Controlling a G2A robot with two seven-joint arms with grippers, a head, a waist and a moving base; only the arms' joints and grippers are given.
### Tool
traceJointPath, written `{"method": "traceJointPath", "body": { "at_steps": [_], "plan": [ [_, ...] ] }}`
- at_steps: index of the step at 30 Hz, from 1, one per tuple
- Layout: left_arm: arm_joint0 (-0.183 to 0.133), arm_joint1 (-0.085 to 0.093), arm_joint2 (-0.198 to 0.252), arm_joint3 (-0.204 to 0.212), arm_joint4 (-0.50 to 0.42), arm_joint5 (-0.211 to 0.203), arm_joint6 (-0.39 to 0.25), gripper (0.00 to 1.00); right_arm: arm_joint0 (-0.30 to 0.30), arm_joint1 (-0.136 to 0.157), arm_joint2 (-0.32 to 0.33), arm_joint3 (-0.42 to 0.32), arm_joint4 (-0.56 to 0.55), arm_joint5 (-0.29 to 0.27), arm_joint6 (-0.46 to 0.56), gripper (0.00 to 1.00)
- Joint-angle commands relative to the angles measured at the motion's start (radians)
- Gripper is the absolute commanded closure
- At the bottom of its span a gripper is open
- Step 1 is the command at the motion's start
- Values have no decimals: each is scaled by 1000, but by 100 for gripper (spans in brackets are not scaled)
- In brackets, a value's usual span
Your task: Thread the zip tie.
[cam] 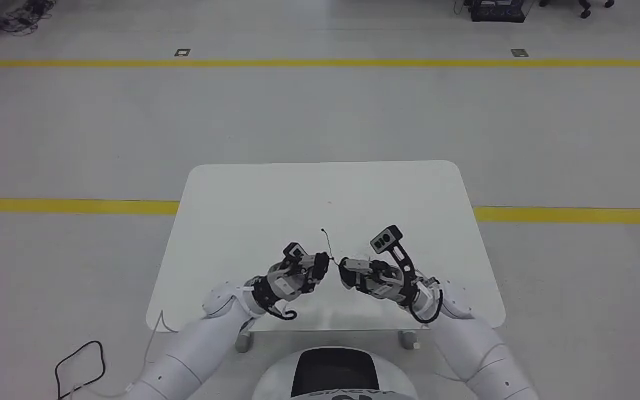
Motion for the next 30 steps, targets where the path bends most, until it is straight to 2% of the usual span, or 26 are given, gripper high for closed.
{"method": "traceJointPath", "body": {
  "at_steps": [1,14,16,17,30],
  "plan": [
    [1,0,-1,-3,4,1,0,100,1,0,-2,1,0,-1,0,88],
    [6,0,6,-14,34,0,5,100,6,2,-8,5,0,0,-2,91],
    [7,0,6,-14,35,-1,6,100,7,2,-10,6,-2,1,-3,93],
    [7,0,6,-14,35,-1,6,100,8,2,-11,7,-2,1,-3,100],
    [12,-1,3,-8,25,-10,6,100,5,7,-6,0,-28,-2,-24,100]
  ]
}}
